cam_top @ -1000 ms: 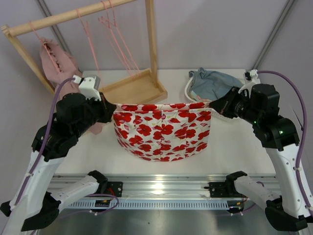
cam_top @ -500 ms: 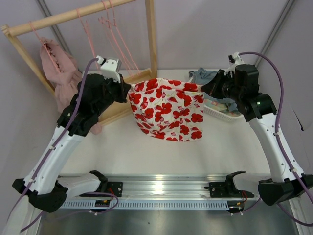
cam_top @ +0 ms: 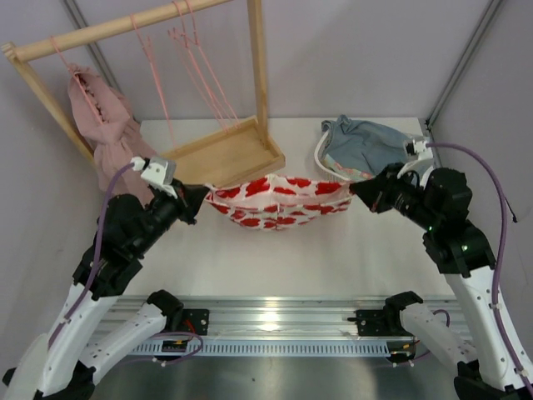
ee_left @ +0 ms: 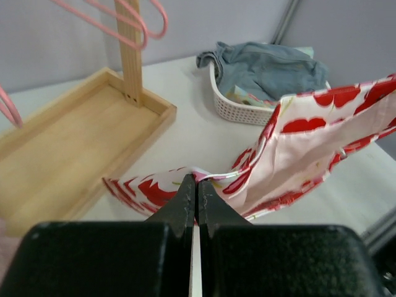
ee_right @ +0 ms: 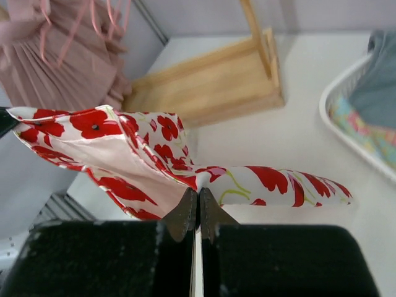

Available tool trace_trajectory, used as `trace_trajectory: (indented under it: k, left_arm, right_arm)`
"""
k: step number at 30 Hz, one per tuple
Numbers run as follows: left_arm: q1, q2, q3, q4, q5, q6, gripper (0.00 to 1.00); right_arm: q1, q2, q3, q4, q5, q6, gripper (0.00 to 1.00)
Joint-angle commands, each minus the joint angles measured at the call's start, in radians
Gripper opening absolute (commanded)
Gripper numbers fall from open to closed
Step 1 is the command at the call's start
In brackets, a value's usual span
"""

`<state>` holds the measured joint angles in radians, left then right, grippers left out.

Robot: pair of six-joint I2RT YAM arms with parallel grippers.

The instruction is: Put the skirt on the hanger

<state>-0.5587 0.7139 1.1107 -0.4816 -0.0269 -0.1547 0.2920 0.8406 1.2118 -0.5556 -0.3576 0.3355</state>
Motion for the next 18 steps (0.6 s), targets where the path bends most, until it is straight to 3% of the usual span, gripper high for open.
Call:
trace_trajectory:
  k: [1,5,9,14,18]
  left_arm:
    - [0.006,-0.092,-0.147,-0.017,0.068,-0.124,0.0]
    - [0.005,-0.183,-0.247,-0.087,0.05,-0.224,0.0]
    - [0.005,-0.17,-0.209,-0.144,-0.029,-0.249,0.0]
    - [0.006,0.052,-0.051,-0.18,-0.116,-0.237,0.0]
    - [0.013,0.22,0.062,-0.074,-0.102,-0.159,0.0]
  right_arm:
    - [0.003,-0.072,-0.156,-0.084,-0.023,-0.006,0.0]
    - [0.003,-0.143,-0.285,-0.182,0.035,0.066,0.0]
    - [0.003,-0.163,-0.301,-0.188,0.069,0.117,0.0]
    - [0.001,0.016,-0.099,-0.171,0.163,0.111,0.0]
    - [-0.011,0.224,0.066,-0.115,0.207,0.051,0.0]
